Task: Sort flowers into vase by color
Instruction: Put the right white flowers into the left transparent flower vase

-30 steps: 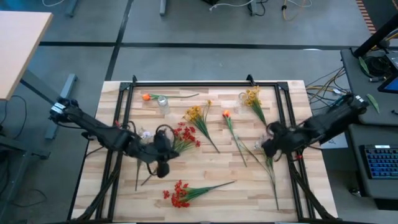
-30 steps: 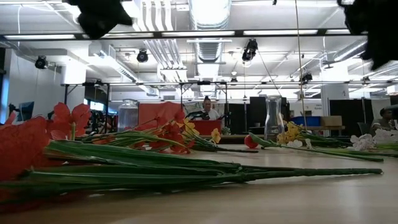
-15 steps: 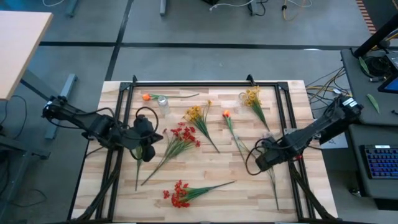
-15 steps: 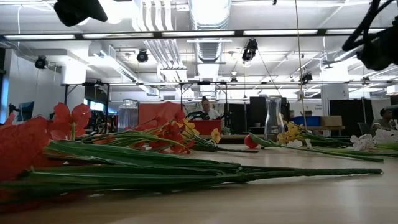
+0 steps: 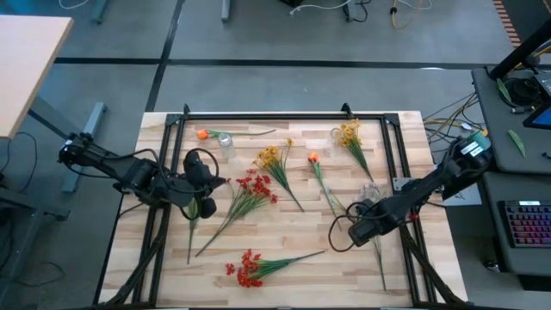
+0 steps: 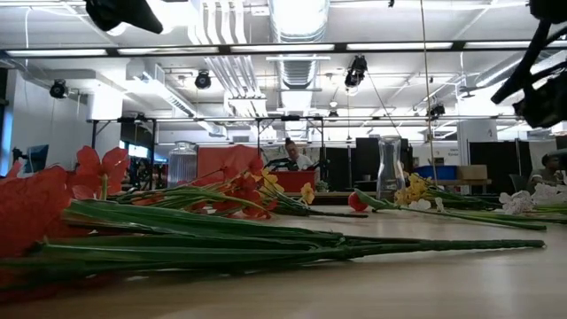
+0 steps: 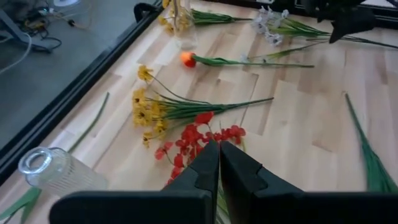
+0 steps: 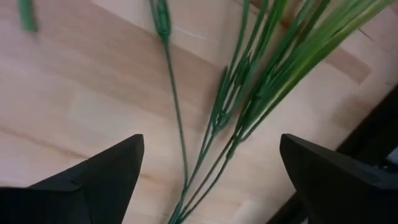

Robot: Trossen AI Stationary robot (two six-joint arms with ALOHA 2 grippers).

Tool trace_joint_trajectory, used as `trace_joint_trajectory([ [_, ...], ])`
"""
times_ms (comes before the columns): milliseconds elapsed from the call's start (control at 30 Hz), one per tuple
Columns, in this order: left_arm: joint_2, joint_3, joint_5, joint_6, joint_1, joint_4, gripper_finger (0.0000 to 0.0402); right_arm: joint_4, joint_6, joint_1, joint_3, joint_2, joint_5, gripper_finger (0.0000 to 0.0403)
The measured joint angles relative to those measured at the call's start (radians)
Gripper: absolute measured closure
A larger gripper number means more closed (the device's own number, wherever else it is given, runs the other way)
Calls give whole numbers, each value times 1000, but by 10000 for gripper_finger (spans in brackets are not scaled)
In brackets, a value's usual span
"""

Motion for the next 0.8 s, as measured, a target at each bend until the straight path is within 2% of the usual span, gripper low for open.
trace_joint_trajectory([
  [167, 9, 0, -7, 22, 0, 0, 402, 68, 9, 0, -37, 50, 3, 38],
  [300, 20, 0, -7, 26, 0, 0, 402, 98, 6, 0, -42, 72, 9, 70],
  [500, 42, 0, -12, 26, 0, 0, 402, 115, 28, 0, -42, 68, 21, 159],
  [667, 58, 0, -87, 24, 0, 1, 402, 112, 50, 0, -43, 68, 30, 247],
  [800, 65, 0, -99, 29, 0, 1, 402, 103, 65, 0, -45, 68, 39, 310],
])
